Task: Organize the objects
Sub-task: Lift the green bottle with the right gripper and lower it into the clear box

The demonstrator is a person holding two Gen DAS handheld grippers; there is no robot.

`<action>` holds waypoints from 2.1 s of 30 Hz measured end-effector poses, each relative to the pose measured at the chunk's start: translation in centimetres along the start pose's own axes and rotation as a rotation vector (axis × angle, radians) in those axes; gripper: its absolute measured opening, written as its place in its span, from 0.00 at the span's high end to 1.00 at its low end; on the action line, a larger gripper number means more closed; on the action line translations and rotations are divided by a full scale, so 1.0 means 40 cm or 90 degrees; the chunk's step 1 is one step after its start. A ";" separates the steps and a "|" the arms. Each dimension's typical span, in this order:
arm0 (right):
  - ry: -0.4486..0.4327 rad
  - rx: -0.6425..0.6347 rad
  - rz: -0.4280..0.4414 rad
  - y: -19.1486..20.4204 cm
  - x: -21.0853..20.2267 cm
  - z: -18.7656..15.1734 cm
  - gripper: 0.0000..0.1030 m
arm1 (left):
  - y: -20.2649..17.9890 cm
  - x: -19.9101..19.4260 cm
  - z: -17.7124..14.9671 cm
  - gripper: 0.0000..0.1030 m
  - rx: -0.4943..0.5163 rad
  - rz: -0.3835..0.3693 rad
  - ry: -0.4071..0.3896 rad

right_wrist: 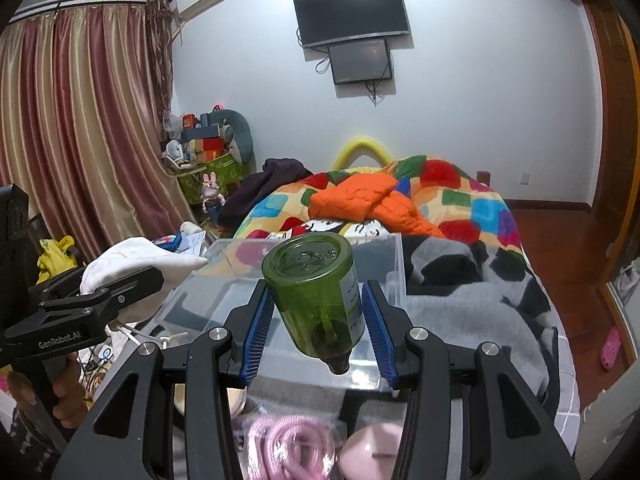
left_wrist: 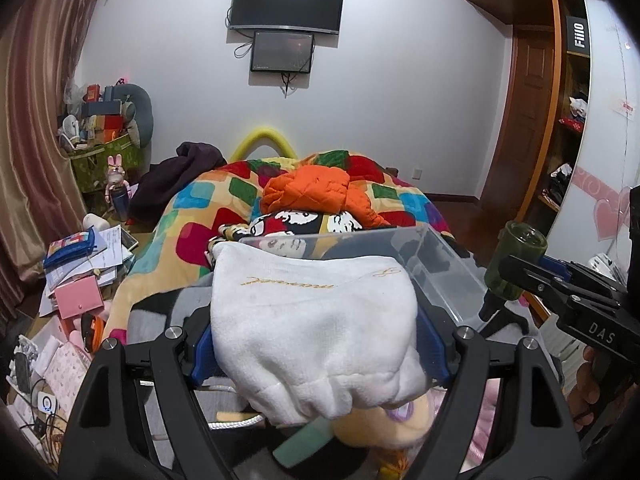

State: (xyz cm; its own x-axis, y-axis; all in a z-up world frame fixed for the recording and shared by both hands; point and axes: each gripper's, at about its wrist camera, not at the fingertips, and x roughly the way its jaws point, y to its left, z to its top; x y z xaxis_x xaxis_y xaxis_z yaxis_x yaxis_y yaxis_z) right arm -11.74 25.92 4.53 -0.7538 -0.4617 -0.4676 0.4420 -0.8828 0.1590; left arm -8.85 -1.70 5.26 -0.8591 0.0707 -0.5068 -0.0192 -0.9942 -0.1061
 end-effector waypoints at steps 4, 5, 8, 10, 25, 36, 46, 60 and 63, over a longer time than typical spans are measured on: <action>0.002 -0.003 -0.010 -0.005 0.020 0.017 0.59 | -0.005 0.020 0.019 0.23 -0.001 -0.007 -0.002; 0.003 -0.003 -0.010 -0.006 0.025 0.021 0.59 | -0.005 0.025 0.024 0.23 -0.001 -0.007 -0.003; 0.003 -0.004 -0.018 -0.011 0.038 0.029 0.59 | -0.012 0.044 0.042 0.23 0.003 -0.003 -0.007; 0.002 -0.003 -0.020 -0.014 0.046 0.036 0.59 | -0.017 0.056 0.048 0.23 0.003 -0.004 -0.006; 0.049 0.000 -0.036 -0.049 0.147 0.032 0.59 | -0.015 0.166 0.053 0.23 -0.008 0.006 0.039; 0.095 -0.010 -0.051 -0.060 0.207 0.005 0.59 | -0.024 0.235 0.034 0.23 0.019 0.006 0.085; 0.124 -0.017 -0.053 -0.062 0.234 -0.012 0.59 | -0.029 0.280 0.006 0.23 0.030 -0.002 0.125; 0.150 -0.038 -0.048 -0.049 0.260 -0.031 0.59 | -0.029 0.312 -0.024 0.23 0.037 -0.004 0.164; 0.153 -0.044 -0.049 -0.043 0.263 -0.029 0.59 | -0.029 0.314 -0.026 0.23 0.041 0.000 0.167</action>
State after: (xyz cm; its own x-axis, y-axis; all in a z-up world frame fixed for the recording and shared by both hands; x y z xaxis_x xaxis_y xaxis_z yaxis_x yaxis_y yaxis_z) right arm -19.86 22.67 -1.65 -0.6522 -0.3527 -0.6709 0.4265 -0.9025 0.0598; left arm -19.10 0.44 -1.88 -0.6976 0.0805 -0.7119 -0.0580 -0.9968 -0.0559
